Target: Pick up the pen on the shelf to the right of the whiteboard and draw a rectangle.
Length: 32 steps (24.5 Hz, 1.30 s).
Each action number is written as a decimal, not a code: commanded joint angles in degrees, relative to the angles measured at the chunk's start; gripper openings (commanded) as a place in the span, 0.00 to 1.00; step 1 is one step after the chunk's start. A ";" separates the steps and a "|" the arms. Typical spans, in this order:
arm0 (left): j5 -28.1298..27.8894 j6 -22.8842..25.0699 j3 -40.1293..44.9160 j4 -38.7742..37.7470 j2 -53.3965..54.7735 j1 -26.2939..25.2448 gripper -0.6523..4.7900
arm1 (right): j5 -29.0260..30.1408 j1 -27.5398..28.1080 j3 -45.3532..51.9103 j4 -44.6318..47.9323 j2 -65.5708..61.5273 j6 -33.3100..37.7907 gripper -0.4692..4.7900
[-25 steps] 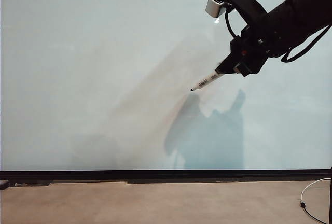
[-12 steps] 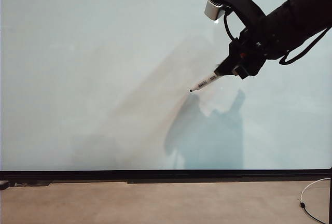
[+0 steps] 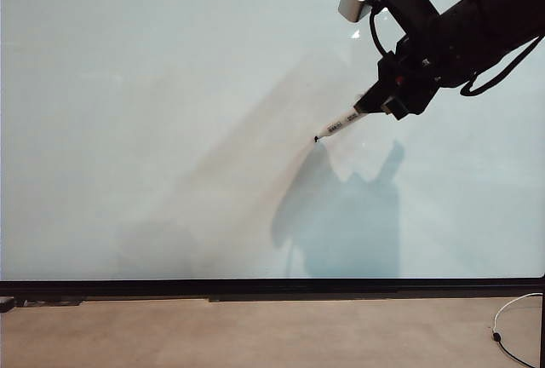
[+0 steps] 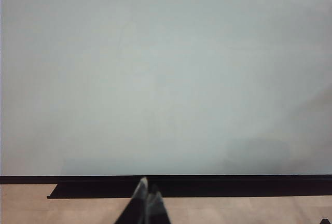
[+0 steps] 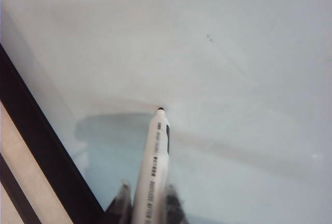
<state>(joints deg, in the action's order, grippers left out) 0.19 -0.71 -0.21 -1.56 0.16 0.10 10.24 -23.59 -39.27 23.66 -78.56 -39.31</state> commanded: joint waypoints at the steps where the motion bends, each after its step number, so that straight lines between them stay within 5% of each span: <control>1: 0.02 0.26 -0.17 0.35 0.02 0.00 0.11 | -0.24 0.00 -0.26 1.57 0.76 0.17 0.08; 32: 0.02 0.26 -0.17 0.35 0.02 0.00 0.11 | -1.11 0.00 -3.21 0.59 0.81 -0.50 0.08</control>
<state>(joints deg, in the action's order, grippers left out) 0.19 -0.71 -0.21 -1.56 0.16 0.10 10.59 -23.68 -41.95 21.96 -78.17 -39.53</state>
